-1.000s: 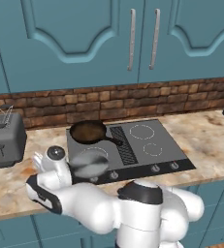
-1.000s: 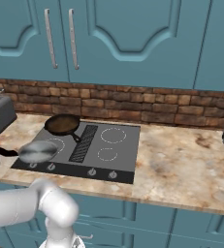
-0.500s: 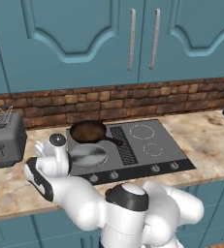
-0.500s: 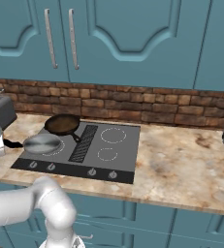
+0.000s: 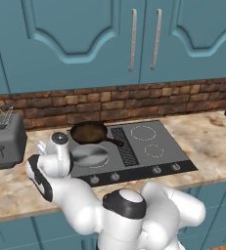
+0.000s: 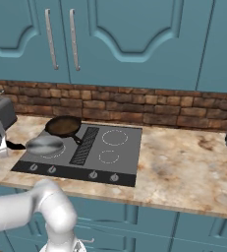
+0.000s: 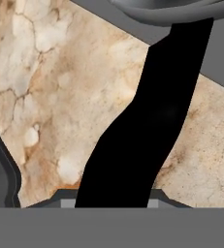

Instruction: Place both pans onto different burners. Then place the potato and the chicken drumstick on different pans.

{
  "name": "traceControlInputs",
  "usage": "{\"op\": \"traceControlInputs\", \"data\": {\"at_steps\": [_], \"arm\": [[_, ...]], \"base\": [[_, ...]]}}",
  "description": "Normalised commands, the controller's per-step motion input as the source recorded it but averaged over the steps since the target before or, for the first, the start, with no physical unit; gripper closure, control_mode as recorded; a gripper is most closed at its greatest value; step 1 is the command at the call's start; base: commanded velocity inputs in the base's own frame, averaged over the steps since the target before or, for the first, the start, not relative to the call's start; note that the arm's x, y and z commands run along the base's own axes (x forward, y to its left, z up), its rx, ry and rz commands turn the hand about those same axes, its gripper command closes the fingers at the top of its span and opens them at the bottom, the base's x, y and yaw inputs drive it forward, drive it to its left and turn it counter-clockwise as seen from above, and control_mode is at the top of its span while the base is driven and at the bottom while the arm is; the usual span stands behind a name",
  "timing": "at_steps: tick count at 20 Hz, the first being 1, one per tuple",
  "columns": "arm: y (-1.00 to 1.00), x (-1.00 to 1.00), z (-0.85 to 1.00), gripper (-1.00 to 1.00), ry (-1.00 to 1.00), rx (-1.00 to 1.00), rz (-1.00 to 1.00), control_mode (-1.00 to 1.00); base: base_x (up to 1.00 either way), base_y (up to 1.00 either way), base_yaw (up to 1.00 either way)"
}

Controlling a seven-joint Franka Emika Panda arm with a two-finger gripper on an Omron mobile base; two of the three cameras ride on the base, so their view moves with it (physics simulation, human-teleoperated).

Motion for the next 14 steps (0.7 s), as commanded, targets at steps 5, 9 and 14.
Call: {"op": "traceControlInputs", "data": {"at_steps": [5,9,14], "arm": [[-0.12,-0.21,-0.15,1.00,0.00,0.00,-0.03,-1.00],[-0.25,-0.02,-0.14,1.00,0.00,0.00,-0.03,-1.00],[-0.36,0.24,-0.20,1.00,0.00,0.00,-0.06,-1.00]], "base": [[0.00,0.00,0.00],[0.00,0.00,0.00],[0.00,0.00,0.00]]}}
